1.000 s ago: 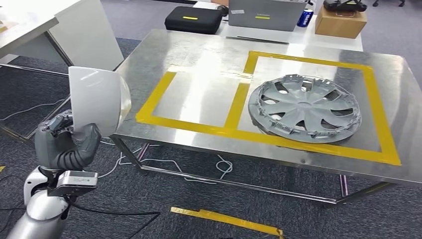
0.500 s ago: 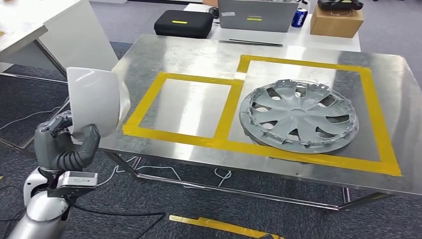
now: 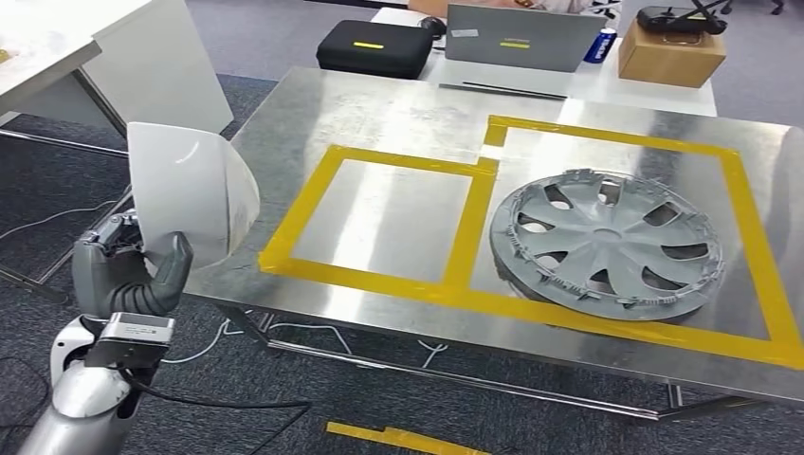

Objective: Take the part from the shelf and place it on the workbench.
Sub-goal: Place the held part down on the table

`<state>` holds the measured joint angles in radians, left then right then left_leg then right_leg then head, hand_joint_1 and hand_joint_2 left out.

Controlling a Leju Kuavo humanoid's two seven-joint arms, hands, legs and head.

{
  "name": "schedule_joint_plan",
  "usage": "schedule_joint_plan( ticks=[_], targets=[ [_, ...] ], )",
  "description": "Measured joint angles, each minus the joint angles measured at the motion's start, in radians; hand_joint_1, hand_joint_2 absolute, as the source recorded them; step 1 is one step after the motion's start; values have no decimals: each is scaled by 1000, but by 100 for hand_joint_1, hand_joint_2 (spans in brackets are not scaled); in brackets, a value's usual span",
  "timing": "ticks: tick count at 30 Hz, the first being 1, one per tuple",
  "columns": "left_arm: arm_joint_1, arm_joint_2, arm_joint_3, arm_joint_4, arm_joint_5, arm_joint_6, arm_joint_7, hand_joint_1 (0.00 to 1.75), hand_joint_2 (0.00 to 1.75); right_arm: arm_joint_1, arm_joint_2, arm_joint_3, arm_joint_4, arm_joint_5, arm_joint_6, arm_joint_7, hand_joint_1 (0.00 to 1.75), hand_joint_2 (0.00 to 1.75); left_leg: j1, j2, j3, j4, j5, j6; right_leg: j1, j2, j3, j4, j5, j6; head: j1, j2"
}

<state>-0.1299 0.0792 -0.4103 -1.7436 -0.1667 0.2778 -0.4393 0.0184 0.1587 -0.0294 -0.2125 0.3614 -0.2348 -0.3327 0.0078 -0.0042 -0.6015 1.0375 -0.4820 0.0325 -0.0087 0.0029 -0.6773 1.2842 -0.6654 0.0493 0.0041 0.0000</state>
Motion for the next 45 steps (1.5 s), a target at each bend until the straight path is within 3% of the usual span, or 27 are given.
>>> schedule_joint_plan(
  ticks=[1, 2, 4, 6, 10, 12, 15, 16, 17, 19, 21, 23, 26, 28, 30, 31, 32, 33, 35, 37, 40, 42, 45],
  targets=[
    [1, -3, 1, 0, -1, 7, 2, 175, 175, 2, 0, 0, 0, -1, -1, 1, 0, 0, -1, -1, 7, 0, -6, 0, 1, 0, -10, -11, 29, -3, 0, 0],
    [2, -7, 3, 0, -3, 14, 5, 175, 175, 2, 0, 0, 0, -2, -2, 1, 0, 0, -2, -2, 17, 0, -12, -1, 3, 0, -1, -59, 76, -8, 0, 0],
    [2, -12, 6, 1, -9, 24, 8, 175, 175, 3, 0, 0, 0, -2, -2, 2, 0, 0, -3, -2, 32, 0, -25, -5, 10, 0, 41, -183, 161, -21, 0, 0],
    [2, -15, 6, 2, -12, 26, 9, 175, 175, 4, 0, 0, 0, -2, -3, 3, 0, 0, -4, -3, 35, 0, -31, -11, 16, 0, 68, -246, 186, -31, 0, 0],
    [3, -20, 10, 4, -16, 31, 10, 175, 175, 5, 0, 0, 0, -2, -5, 5, 0, 0, -3, -3, 38, -5, -35, -28, 16, 2, 78, -263, 183, -43, -1, 0],
    [0, -22, 14, 4, -22, 44, 14, 175, 175, 4, 0, 0, 0, -3, -7, 5, 0, 0, -3, -3, 23, 33, -63, -37, 10, 2, 92, -281, 187, -50, -3, 0],
    [1, -24, 15, 8, -37, 74, 26, 175, 175, 2, 0, 0, 0, -4, -14, 10, 0, 0, 0, -2, -66, 198, -129, -46, 8, 1, 104, -287, 183, -58, -5, 0],
    [3, -24, 16, 11, -40, 83, 29, 175, 175, 3, 0, -1, 0, -5, -16, 13, 0, 0, 2, -2, -89, 233, -129, -50, 8, 1, 107, -286, 181, -58, -5, 0],
    [4, -25, 16, 14, -42, 89, 30, 175, 175, 4, 0, -1, 0, -5, -18, 15, 0, 0, 4, -2, -98, 238, -111, -53, 8, 1, 111, -286, 178, -58, -4, 0],
    [3, -27, 16, 20, -42, 95, 31, 175, 175, 6, 2, -1, 0, -5, -21, 17, 0, 0, 8, -2, -66, 153, -34, -58, 7, 3, 121, -284, 170, -54, -5, 0],
    [0, -28, 16, 24, -40, 96, 31, 175, 175, 5, 3, -1, 0, -5, -22, 19, 0, 0, 9, -1, -19, 45, 13, -57, 9, 5, 124, -277, 161, -44, -6, 0],
    [-3, -29, 16, 28, -36, 95, 31, 175, 175, 5, 3, -1, 0, -5, -24, 21, 0, 0, 6, -1, -2, 2, 12, -46, 11, 6, 120, -272, 157, -33, -5, 0],
    [-4, -29, 16, 31, -34, 95, 31, 175, 175, 7, 3, -1, 0, -5, -26, 23, 0, 0, 6, -1, 1, -6, 11, -27, 8, 4, 111, -260, 146, -19, -4, 0],
    [-5, -30, 16, 32, -33, 91, 30, 175, 175, 6, 3, -1, 0, -4, -26, 23, 0, 0, 8, 0, 4, -10, 11, -18, 6, 3, 70, -179, 102, -10, 1, 0],
    [-9, -29, 16, 33, -31, 76, 29, 175, 175, 6, 3, 0, 0, -3, -25, 22, 0, 0, 7, 1, 4, -10, 9, -13, 6, 2, 1, -43, 46, -6, 4, 0],
    [-12, -28, 15, 33, -31, 65, 29, 175, 175, 7, 3, 0, 0, -3, -23, 22, 0, 0, 6, 1, 5, -9, 8, -12, 6, 2, -27, 7, 34, -5, 4, 0],
    [-16, -26, 15, 33, -29, 54, 28, 175, 175, 7, 3, 0, 0, -2, -21, 22, 0, 0, 6, 1, 6, -9, 8, -12, 6, 2, -38, 20, 42, -6, 5, 0],
    [-19, -25, 14, 33, -27, 43, 28, 175, 175, 7, 3, 0, 0, -2, -18, 21, 0, 0, 5, 0, 8, -9, 7, -11, 6, 3, -30, -6, 68, -9, 5, 0],
    [-26, -19, 14, 33, -18, 21, 25, 175, 175, 4, 3, 0, 0, -2, -13, 20, 0, 0, 5, -1, 14, -9, 4, -14, 6, 3, 29, -137, 140, -17, 5, 0],
    [-34, -11, 14, 33, -6, 0, 23, 175, 175, 2, 3, 0, 0, -1, -8, 18, 0, 0, 1, -1, 15, -8, 2, -21, 8, 4, 81, -240, 172, -23, 5, 0],
    [-39, 1, 16, 33, 13, -17, 23, 175, 175, 3, 3, 0, 0, -1, -4, 15, 0, 0, -1, -1, 14, -11, 4, -36, 10, 6, 94, -263, 174, -33, 4, 0],
    [-41, 6, 22, 33, 21, -23, 24, 175, 175, 4, 3, 0, 0, -1, -3, 14, 0, 0, 1, -1, 7, 9, -15, -46, 8, 5, 97, -269, 179, -46, 2, 0],
    [-45, 14, 30, 33, 24, -27, 25, 175, 175, 1, 3, 0, 0, 0, -3, 13, 0, 0, 2, 0, -63, 167, -101, -56, 7, 3, 99, -273, 181, -58, -3, 0]
  ],
)
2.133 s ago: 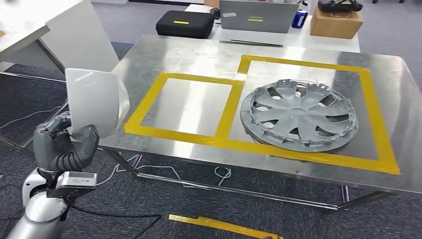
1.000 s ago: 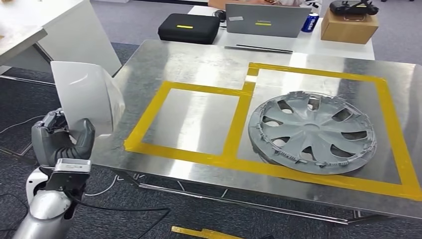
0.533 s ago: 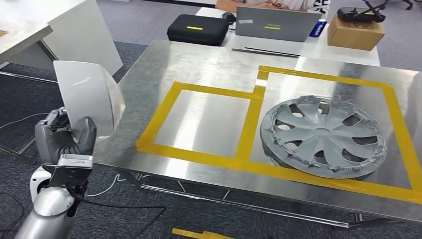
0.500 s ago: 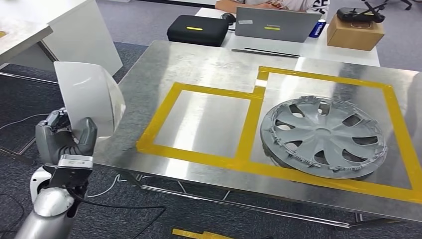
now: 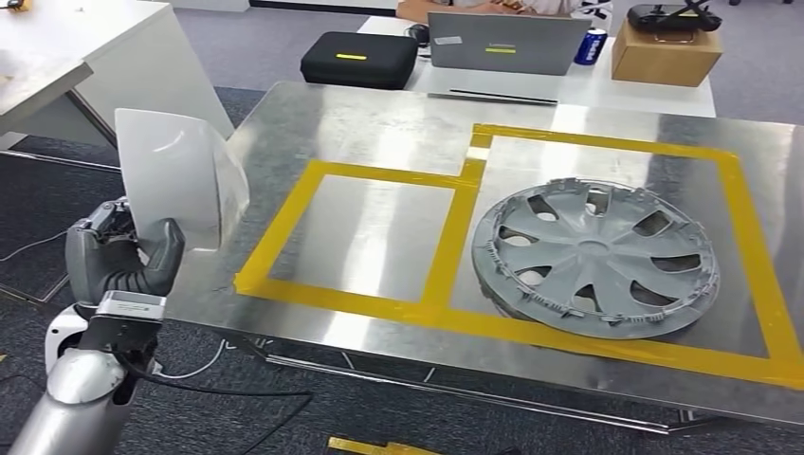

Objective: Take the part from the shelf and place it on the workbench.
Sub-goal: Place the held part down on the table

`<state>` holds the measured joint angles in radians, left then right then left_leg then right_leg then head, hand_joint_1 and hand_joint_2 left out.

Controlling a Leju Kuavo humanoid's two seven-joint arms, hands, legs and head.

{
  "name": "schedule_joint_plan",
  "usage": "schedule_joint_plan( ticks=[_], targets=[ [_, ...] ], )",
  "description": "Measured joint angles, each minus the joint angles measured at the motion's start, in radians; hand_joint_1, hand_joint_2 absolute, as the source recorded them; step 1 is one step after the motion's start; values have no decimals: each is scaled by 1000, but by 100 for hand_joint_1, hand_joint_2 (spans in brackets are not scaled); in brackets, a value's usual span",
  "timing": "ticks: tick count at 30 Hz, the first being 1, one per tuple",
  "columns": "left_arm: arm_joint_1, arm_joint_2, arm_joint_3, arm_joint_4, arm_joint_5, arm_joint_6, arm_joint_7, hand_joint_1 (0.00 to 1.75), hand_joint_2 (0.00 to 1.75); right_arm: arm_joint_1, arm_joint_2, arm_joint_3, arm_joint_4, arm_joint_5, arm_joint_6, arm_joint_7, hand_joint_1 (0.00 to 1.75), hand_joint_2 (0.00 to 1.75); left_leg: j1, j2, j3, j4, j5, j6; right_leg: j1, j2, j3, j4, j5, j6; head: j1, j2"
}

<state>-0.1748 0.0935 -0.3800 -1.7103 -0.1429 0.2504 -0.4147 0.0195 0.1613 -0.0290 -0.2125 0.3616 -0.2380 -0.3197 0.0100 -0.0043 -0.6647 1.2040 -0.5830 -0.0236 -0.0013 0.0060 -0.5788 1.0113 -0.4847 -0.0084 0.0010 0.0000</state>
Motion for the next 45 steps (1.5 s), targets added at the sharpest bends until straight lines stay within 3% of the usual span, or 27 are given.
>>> schedule_joint_plan(
  ticks=[1, 2, 3, 5, 7, 8, 12, 14, 16, 17, 18, 19, 21, 23, 26, 28, 31, 33, 34, 35, 37, 38, 42, 44, 45],
  targets=[
    [0, 2, 1, 0, 0, -1, 1, 175, 175, 0, 0, 0, 0, 0, 0, 0, 0, 0, 0, 0, -27, 57, -20, -1, 1, 0, 0, 0, 0, -1, 0, 0],
    [1, 4, 3, 0, 0, -1, 1, 175, 175, 1, 0, 0, 0, 0, 0, 0, 0, 0, 0, 0, -43, 88, -22, -1, 2, 0, 1, 0, -1, -2, 0, 0],
    [1, 6, 5, 0, 1, -2, 2, 175, 175, 1, 0, 0, 0, 0, 0, 0, 0, 0, 0, 0, -41, 83, -5, 0, 3, 0, 2, 0, -1, -2, 0, 0],
    [0, 8, 9, 0, 1, -2, 2, 175, 175, 1, 0, 0, 0, 0, 0, 0, 0, 0, -2, 0, 8, -22, 68, 9, 5, 2, 6, 0, -3, -2, 0, 0],
    [-3, 8, 11, 0, 1, -2, 2, 175, 175, 0, 0, 0, 0, 0, 0, 0, 0, 0, -6, 1, 63, -138, 111, 21, 9, 2, 7, 3, -5, 2, 1, 0],
    [-5, 8, 12, 0, 1, -2, 2, 175, 175, -1, 0, 0, 0, 0, 0, 0, 0, 0, -8, 1, 76, -168, 115, 26, 11, 2, 4, 3, -5, 6, 2, 0],
    [-7, 9, 15, 0, 1, -2, 2, 175, 175, -1, 0, 0, 0, 0, 0, 0, 0, 0, -6, 1, 84, -194, 115, 39, 9, 0, -7, 15, -15, 26, 3, 0],
    [-9, 8, 16, 0, 3, -1, 3, 175, 175, -1, 0, 0, 0, 0, -2, -1, 0, 0, -1, 2, 87, -200, 118, 45, 5, 0, -46, 96, -61, 38, 8, 0],
    [-10, 9, 18, 0, 9, -1, 4, 175, 175, 0, 0, 0, 0, 1, -5, -1, 0, 0, -1, 2, 87, -199, 118, 46, 0, -1, -110, 223, -117, 47, 12, 0],
    [-11, 10, 20, 0, 12, 0, 6, 175, 175, 0, 0, 0, 0, 1, -7, -2, 0, 0, -1, 2, 86, -199, 118, 47, -2, -1, -132, 264, -125, 51, 13, 0],
    [-11, 10, 25, 0, 15, 0, 6, 175, 175, 1, -1, 0, 0, 1, -7, -2, 0, 0, 0, 2, 87, -199, 118, 46, -4, -1, -138, 272, -116, 53, 13, 0],
    [-12, 12, 30, 0, 17, -1, 7, 175, 175, 1, -2, 0, 0, 1, -8, -2, 0, 0, 0, 2, 88, -199, 117, 46, -6, -1, -125, 241, -88, 54, 13, 0],
    [-16, 14, 39, 0, 19, -1, 8, 175, 175, 0, -5, 0, 0, 2, -8, -3, 0, 0, -1, 2, 90, -198, 114, 41, -10, -2, -61, 110, -24, 54, 13, 0],
    [-21, 16, 44, 0, 20, -2, 8, 175, 175, -2, -6, 0, 0, 2, -9, -4, 0, 0, -4, 1, 88, -195, 113, 30, -9, -2, -12, 17, 1, 47, 13, 0],
    [-23, 18, 48, 0, 20, -2, 8, 175, 175, 1, -6, 0, 0, 3, -9, -5, 0, 0, -2, 0, 86, -196, 115, 14, -5, 1, -4, 2, 2, 28, 12, 0],
    [-25, 19, 50, 0, 20, -2, 8, 175, 175, 1, -6, 0, 0, 3, -9, -5, 0, 0, 0, 1, 77, -173, 95, 5, -7, 1, -2, -3, 7, 15, 11, 0],
    [-26, 22, 54, 0, 20, -4, 8, 175, 175, -1, -6, 0, 0, 3, -9, -6, 0, 0, 1, 1, 4, -13, 10, -1, -6, 0, 0, -6, 7, 3, 7, 0],
    [-23, 23, 58, 0, 20, -8, 9, 175, 175, 0, -6, 0, 0, 3, -8, -7, 0, 0, 0, 1, -37, 72, -9, 0, -2, 0, 0, -5, 6, 1, 7, 0],
    [-23, 24, 59, 1, 20, -11, 10, 175, 175, 1, -6, 0, 0, 3, -7, -8, 0, 0, 0, 1, -34, 64, 9, 3, 0, 0, 1, -5, 6, 0, 7, 0],
    [-23, 24, 60, 1, 19, -14, 11, 175, 175, 1, -6, 0, 0, 3, -7, -8, 0, 0, -1, 1, -15, 23, 40, 7, 2, 1, 2, -5, 6, 0, 7, 0],
    [-28, 24, 63, 1, 19, -21, 11, 175, 175, -1, -6, 1, 0, 3, -5, -9, 0, 0, -5, 1, 46, -98, 102, 19, 6, 1, 4, -4, 5, 1, 7, 0],
    [-32, 24, 64, 1, 19, -25, 12, 175, 175, -1, -6, 1, 0, 3, -4, -10, 0, 0, -7, 1, 69, -147, 115, 24, 8, 1, 2, -2, 5, 4, 8, 0],
    [-43, 24, 70, 6, 29, -35, 21, 175, 175, -2, -7, 1, 0, 4, 0, -13, 0, 0, -9, 1, 86, -196, 115, 36, 9, -1, -7, 0, 4, 23, 9, 0],
    [-51, 23, 75, 10, 34, -41, 25, 175, 175, -3, -7, 2, 0, 4, 1, -15, 0, 0, -4, 2, 89, -202, 120, 45, 7, -1, -33, 50, -29, 35, 13, 0],
    [-55, 23, 78, 14, 39, -45, 29, 175, 175, -2, -7, 2, 0, 4, 1, -15, 0, 0, -3, 2, 89, -203, 121, 47, 4, -1, -60, 106, -58, 41, 16, 0]
  ],
)
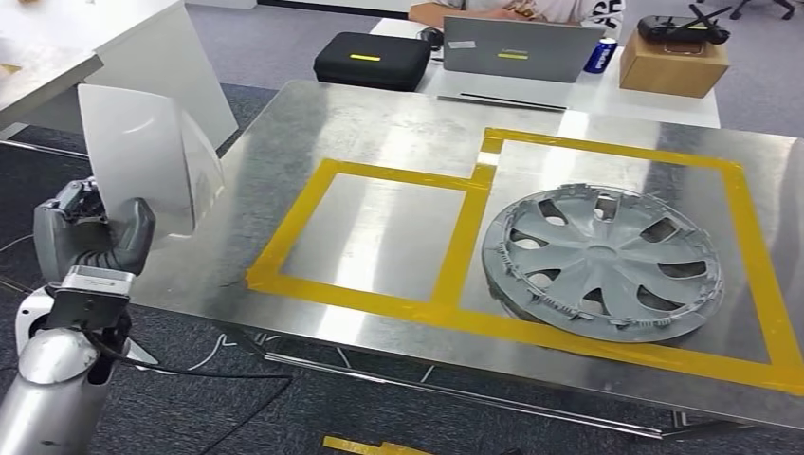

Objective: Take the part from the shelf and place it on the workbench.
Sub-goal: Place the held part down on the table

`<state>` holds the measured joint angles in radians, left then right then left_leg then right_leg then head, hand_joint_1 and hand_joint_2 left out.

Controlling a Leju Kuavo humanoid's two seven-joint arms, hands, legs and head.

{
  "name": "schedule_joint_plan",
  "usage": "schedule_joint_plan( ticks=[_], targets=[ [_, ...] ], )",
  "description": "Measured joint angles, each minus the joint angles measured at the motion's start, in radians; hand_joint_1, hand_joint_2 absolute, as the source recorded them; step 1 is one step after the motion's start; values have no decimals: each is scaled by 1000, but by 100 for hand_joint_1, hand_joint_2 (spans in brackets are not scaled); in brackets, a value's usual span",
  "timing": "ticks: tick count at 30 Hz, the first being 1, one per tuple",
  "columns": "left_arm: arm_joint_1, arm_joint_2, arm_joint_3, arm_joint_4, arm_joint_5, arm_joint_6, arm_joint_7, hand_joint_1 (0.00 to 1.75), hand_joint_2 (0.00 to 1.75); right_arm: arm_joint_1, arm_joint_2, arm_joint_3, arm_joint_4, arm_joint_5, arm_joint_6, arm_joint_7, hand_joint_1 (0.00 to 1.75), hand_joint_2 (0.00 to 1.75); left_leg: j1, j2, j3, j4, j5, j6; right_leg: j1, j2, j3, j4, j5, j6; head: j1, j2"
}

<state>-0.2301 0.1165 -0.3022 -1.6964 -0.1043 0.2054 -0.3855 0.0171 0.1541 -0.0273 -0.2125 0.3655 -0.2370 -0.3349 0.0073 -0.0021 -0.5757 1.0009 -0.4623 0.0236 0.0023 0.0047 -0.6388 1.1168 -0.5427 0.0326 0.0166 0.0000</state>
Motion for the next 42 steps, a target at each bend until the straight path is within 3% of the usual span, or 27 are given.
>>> schedule_joint_plan(
  ticks=[2, 3, 4, 5, 7, 9, 12, 14, 17, 18, 19, 20, 22, 23, 25, 28, 30, 32, 33, 34, 35, 38, 40, 42],
  targets=[
    [-6, 0, 8, 10, 16, -14, 11, 175, 175, 1, -1, 0, 0, 0, 0, 0, 0, 0, 0, 0, -1, 0, 0, 3, -4, 0, -62, 128, -53, 8, 3, 0],
    [-8, 1, 12, 17, 26, -24, 16, 175, 175, 2, -1, 0, 0, 1, 0, 0, 0, 0, 0, 0, -1, 0, 0, 3, -5, -1, -81, 164, -60, 11, 3, 0],
    [-11, 1, 18, 24, 37, -35, 21, 175, 175, 2, -1, 1, 0, 2, 0, 0, 0, 0, 0, 0, -1, 1, 0, 3, -6, -1, -81, 162, -47, 12, 4, 0],
    [-16, 2, 24, 31, 46, -47, 24, 175, 175, 1, -2, 2, 0, 4, 0, 0, 0, 0, 0, 0, 0, 1, -1, 2, -7, -1, -63, 123, -18, 11, 4, 0],
    [-32, 7, 39, 48, 58, -73, 24, 175, 175, -1, -3, 5, 0, 7, 2, 0, 0, 0, -3, -1, 1, 2, -3, -3, -7, -2, 4, -12, 44, 7, 4, 0],
    [-47, 14, 55, 65, 62, -94, 16, 175, 175, -3, -4, 7, 0, 10, 4, 0, 0, 0, -6, -1, -2, 5, -4, -12, -6, -1, 48, -95, 65, -3, 3, 0],
    [-57, 22, 69, 86, 62, -114, 3, 175, 175, -2, -4, 10, 0, 11, 6, 0, 0, 0, -5, -1, -6, 8, -5, -28, -5, 2, 55, -109, 65, -20, 2, 0],
    [-61, 24, 76, 96, 59, -125, -8, 175, 175, -3, -5, 12, 0, 12, 7, 0, 0, 0, -3, -1, -21, 45, -34, -37, -7, 2, 57, -113, 69, -32, -1, 0],
    [-65, 27, 86, 112, 54, -136, -19, 175, 175, -4, -5, 16, 0, 13, 10, 0, 0, 0, -1, -1, -104, 220, -118, -45, -6, 2, 58, -114, 69, -41, -4, 0],
    [-64, 27, 87, 117, 53, -138, -21, 175, 175, -4, -5, 16, 0, 13, 10, 0, 0, 0, -1, -1, -128, 264, -128, -46, -5, 2, 58, -114, 68, -41, -4, 0],
    [-64, 27, 88, 122, 52, -139, -22, 175, 175, -4, -5, 17, 0, 13, 10, 0, 0, 0, 0, -1, -136, 276, -118, -46, -5, 2, 58, -113, 67, -42, -4, 0],
    [-63, 27, 89, 125, 52, -140, -23, 175, 175, -4, -5, 17, 0, 13, 11, 0, 0, 0, 0, -1, -127, 252, -92, -44, -4, 2, 59, -112, 66, -42, -4, 0],
    [-65, 27, 91, 128, 51, -140, -25, 175, 175, -5, -5, 19, 0, 14, 11, 0, 0, 0, -1, -1, -73, 134, -21, -39, -3, 3, 62, -111, 64, -40, -4, 0],
    [-67, 27, 93, 129, 51, -140, -25, 175, 175, -5, -5, 20, 0, 14, 11, 0, 0, 0, -2, -1, -46, 75, -1, -36, -1, 4, 61, -109, 62, -37, -4, 0],
    [-71, 27, 94, 131, 48, -142, -28, 175, 175, -6, -6, 23, 0, 14, 11, 0, 0, 0, -4, -1, -22, 20, 5, -29, 2, 5, 57, -107, 61, -29, -3, 0],
    [-74, 28, 97, 136, 42, -147, -35, 175, 175, -7, -6, 25, 0, 16, 12, 0, 0, 0, -2, -1, -20, 10, 7, -15, 1, 3, 50, -101, 54, -12, -2, 0],
    [-79, 28, 101, 141, 40, -145, -42, 175, 175, -9, -8, 27, 0, 17, 14, 0, 0, 0, 2, -1, -17, 5, 10, -5, -2, 2, 16, -32, 13, -2, 3, 0],
    [-83, 27, 108, 151, 33, -137, -45, 175, 175, -9, -12, 30, 0, 21, 22, 0, 0, 0, 1, 0, -17, 5, 10, 0, -4, 2, -48, 101, -46, 5, 8, 0],
    [-85, 26, 112, 159, 29, -132, -46, 175, 175, -9, -16, 31, 0, 23, 28, 0, 0, 0, 1, 0, -17, 6, 10, 0, -5, 2, -74, 153, -61, 7, 8, 0],
    [-87, 26, 117, 168, 25, -127, -46, 175, 175, -8, -20, 33, 0, 25, 35, -1, 0, 0, 1, 0, -17, 6, 10, 0, -5, 1, -86, 173, -58, 8, 8, 0],
    [-90, 26, 121, 178, 22, -122, -46, 175, 175, -8, -25, 34, 0, 26, 41, -1, 0, 0, 1, 0, -17, 6, 10, 0, -5, 1, -78, 152, -37, 7, 8, 0],
    [-107, 24, 137, 204, 18, -108, -46, 175, 175, -11, -34, 39, 0, 29, 50, -4, 0, 0, -1, -1, -16, 8, 8, -5, -4, 2, 17, -39, 51, -2, 8, 0],
    [-123, 23, 147, 223, 14, -100, -46, 175, 175, -13, -37, 43, 0, 30, 53, -5, 0, 0, -5, -2, -19, 9, 9, -14, -2, 3, 52, -105, 65, -11, 7, 0],
    [-139, 22, 157, 243, 12, -93, -46, 175, 175, -13, -39, 47, 0, 30, 54, -6, 0, 0, -4, -2, -21, 8, 12, -26, 0, 4, 54, -111, 68, -21, 7, 0]
  ],
)
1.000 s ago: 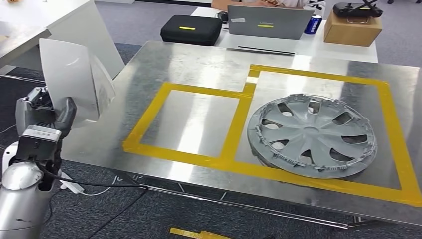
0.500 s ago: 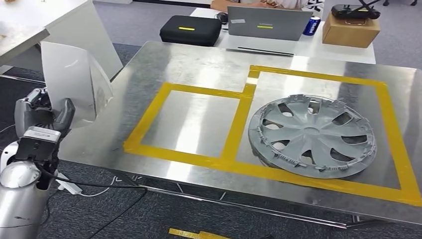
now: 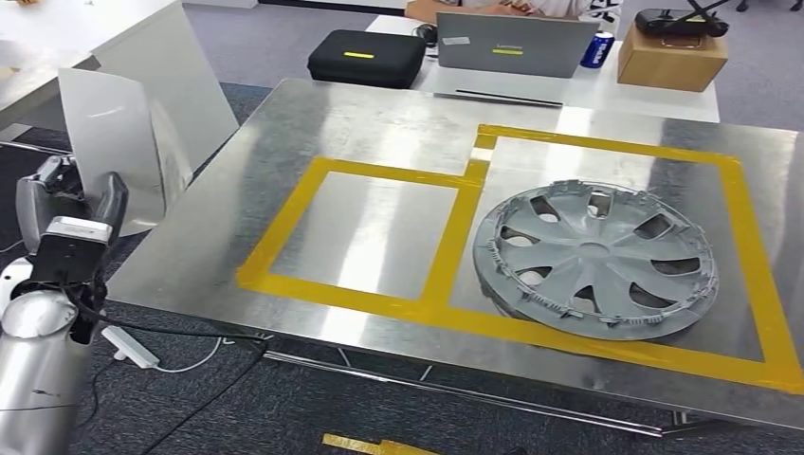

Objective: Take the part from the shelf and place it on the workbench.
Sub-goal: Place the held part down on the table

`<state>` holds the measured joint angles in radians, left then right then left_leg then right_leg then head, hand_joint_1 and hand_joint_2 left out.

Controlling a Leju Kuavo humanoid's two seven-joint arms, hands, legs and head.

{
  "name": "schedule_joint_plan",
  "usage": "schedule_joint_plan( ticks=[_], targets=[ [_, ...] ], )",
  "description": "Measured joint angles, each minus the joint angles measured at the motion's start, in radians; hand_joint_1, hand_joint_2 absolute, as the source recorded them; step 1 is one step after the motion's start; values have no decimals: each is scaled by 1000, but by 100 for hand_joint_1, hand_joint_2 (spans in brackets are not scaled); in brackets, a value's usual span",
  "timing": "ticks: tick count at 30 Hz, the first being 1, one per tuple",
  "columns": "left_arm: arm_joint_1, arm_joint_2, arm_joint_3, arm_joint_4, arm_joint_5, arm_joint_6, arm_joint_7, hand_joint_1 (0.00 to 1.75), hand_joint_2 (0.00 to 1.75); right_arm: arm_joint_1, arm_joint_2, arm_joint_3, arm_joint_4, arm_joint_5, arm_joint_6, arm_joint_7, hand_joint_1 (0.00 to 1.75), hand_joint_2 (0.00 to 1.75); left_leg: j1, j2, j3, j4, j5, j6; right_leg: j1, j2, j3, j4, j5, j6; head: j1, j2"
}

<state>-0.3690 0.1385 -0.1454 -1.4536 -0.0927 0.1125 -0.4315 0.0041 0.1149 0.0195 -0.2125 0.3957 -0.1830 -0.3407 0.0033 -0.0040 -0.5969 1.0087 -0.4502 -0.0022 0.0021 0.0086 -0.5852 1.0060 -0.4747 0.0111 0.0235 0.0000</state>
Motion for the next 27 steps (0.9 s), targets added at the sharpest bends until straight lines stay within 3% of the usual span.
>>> schedule_joint_plan(
  ticks=[2, 3, 5, 6, 7, 8, 9, 11, 12, 13, 17, 19, 21, 22, 23, 24, 26, 27],
  targets=[
    [-18, 0, 9, 18, 0, 6, 0, 175, 175, 0, -2, 3, 0, 0, 1, 0, 0, 0, 3, 0, -9, 21, -19, -10, -2, 0, 2, -7, 6, -12, -2, 0],
    [-27, 0, 14, 28, 0, 9, 0, 175, 175, -1, -3, 4, 0, 0, 1, -1, 0, 0, 4, 1, -25, 59, -45, -15, -4, -1, 3, -10, 9, -17, -3, 0],
    [-39, 1, 25, 48, 0, 14, 0, 175, 175, -1, -3, 7, 0, 0, 2, -1, 0, 0, 6, 1, -79, 182, -107, -21, -4, -1, 3, -11, 9, -22, -6, 0],
    [-41, 1, 29, 58, 0, 16, 0, 175, 175, 0, -4, 9, 0, 0, 3, -2, 0, 0, 6, 1, -105, 238, -128, -23, -3, -1, 3, -10, 9, -22, -5, 0],
    [-41, 1, 31, 66, 0, 17, 0, 175, 175, 1, -4, 9, 0, 0, 3, -2, 0, 0, 7, 1, -119, 268, -130, -23, -3, -1, 3, -10, 9, -23, -6, 0],
    [-42, 2, 34, 72, 0, 17, 0, 175, 175, 1, -4, 10, 0, 0, 3, -2, 0, 0, 7, 1, -117, 261, -114, -23, -3, -1, 3, -10, 9, -23, -6, 0],
    [-44, 2, 35, 77, 0, 17, 0, 175, 175, 1, -5, 10, 0, 0, 3, -2, 0, 0, 7, 1, -97, 220, -83, -22, -3, 0, 4, -9, 8, -22, -5, 0],
    [-51, 3, 39, 83, 0, 18, 0, 175, 175, 1, -5, 10, 0, 0, 3, -2, 0, 0, 5, 1, -35, 93, -18, -15, -1, 0, 4, -6, 6, -18, -6, 0],
    [-56, 3, 40, 86, 0, 19, 0, 175, 175, 1, -5, 10, 0, 0, 3, -2, 0, 0, 4, 1, -11, 43, -4, -11, 1, 1, 2, -4, 5, -15, -5, 0],
    [-59, 3, 41, 88, 0, 21, 0, 175, 175, 1, -5, 10, 0, 0, 3, -2, 0, 0, 3, 1, 1, 14, -1, -7, 3, 1, -1, -2, 5, -11, -5, 0],
    [-64, 4, 51, 98, 0, 27, 0, 175, 175, 1, -6, 11, 0, -1, 3, -3, 0, 0, 4, 1, 6, -4, -3, 12, 2, -1, -15, 15, -9, 11, -2, 0],
    [-68, 4, 53, 103, 0, 27, -3, 175, 175, 1, -7, 11, 0, -1, 3, -4, 0, 0, 7, 2, 9, -8, -1, 21, -2, -1, -59, 103, -57, 21, 2, 0],
    [-68, 5, 55, 112, -2, 21, -13, 175, 175, 2, -9, 11, 0, 0, 4, -5, 0, 0, 6, 2, 8, -7, -2, 25, -5, -2, -125, 234, -110, 28, 5, 0],
    [-68, 6, 55, 118, -4, 15, -20, 175, 175, 3, -10, 12, 0, 0, 5, -5, 0, 0, 6, 2, 9, -7, -2, 26, -5, -2, -146, 274, -118, 30, 5, 0],
    [-68, 7, 55, 124, -6, 7, -26, 175, 175, 3, -11, 14, 0, 1, 6, -5, 0, 0, 6, 2, 9, -7, -2, 26, -6, -2, -150, 277, -107, 31, 6, 0],
    [-69, 9, 55, 129, -10, 0, -31, 175, 175, 3, -12, 15, 0, 2, 7, -5, 0, 0, 6, 2, 10, -7, -3, 25, -6, -3, -134, 240, -80, 30, 5, 0],
    [-73, 15, 55, 139, -17, -14, -41, 175, 175, 0, -16, 19, 0, 3, 8, -5, 0, 0, 4, 1, 12, -6, -5, 21, -5, -3, -68, 106, -16, 25, 5, 0],
    [-77, 19, 55, 144, -20, -22, -45, 175, 175, -1, -17, 20, 0, 4, 9, -4, 0, 0, 2, 1, 11, -4, -7, 17, -5, -2, -38, 49, 2, 20, 5, 0]
  ],
)
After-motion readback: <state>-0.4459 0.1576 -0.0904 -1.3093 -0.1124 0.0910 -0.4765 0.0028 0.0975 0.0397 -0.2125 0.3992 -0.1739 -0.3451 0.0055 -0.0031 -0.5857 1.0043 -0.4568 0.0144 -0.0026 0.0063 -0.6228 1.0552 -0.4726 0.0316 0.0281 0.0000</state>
